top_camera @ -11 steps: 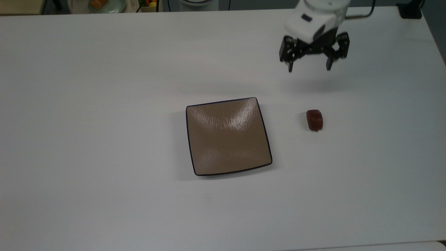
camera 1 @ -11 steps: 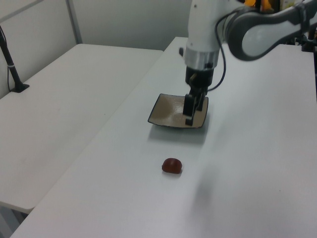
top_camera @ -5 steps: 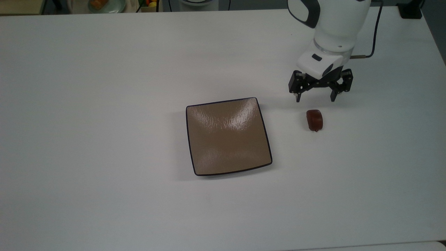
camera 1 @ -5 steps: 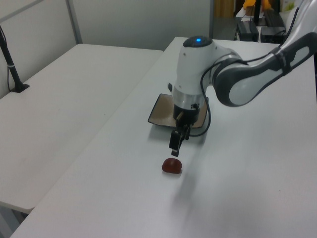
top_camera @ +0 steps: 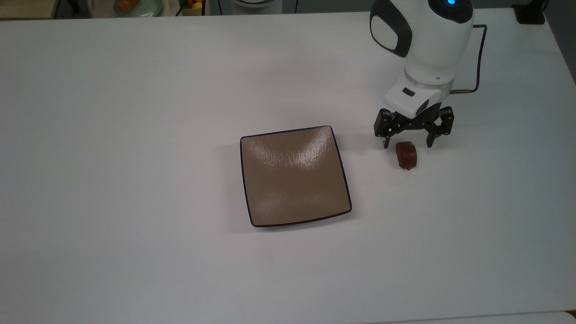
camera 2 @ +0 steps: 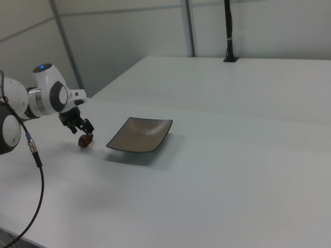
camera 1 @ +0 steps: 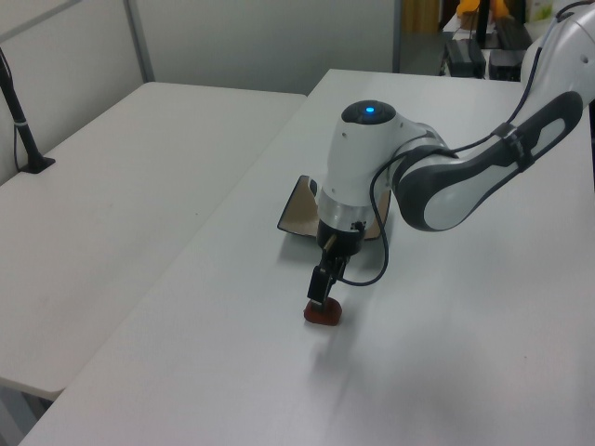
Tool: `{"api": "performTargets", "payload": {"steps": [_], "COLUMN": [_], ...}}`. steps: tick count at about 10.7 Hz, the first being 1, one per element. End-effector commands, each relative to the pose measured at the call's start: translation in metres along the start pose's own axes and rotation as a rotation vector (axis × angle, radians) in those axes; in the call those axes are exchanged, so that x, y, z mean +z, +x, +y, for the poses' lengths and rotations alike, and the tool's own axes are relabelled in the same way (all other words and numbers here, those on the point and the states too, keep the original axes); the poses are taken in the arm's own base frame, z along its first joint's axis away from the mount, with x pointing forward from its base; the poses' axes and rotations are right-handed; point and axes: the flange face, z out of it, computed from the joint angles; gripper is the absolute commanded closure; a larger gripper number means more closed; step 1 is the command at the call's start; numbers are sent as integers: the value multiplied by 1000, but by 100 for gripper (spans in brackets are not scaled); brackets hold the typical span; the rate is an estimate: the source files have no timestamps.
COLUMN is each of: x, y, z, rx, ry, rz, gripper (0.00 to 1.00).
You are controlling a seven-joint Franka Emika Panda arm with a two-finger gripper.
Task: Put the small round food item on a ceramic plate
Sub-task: 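Close the gripper around the dark-red food item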
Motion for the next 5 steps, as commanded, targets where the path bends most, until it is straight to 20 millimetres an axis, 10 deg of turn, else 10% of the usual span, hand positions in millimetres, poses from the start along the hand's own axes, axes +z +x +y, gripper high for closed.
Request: {"api": "performTargets", "payload": {"steps": [1,5], "x": [14,28], "y": [3,-1], "z": [-6,-5], "rx": [-10,-26], "ry": [-10,-16], "rz": [32,27], "gripper": [0,9]}}
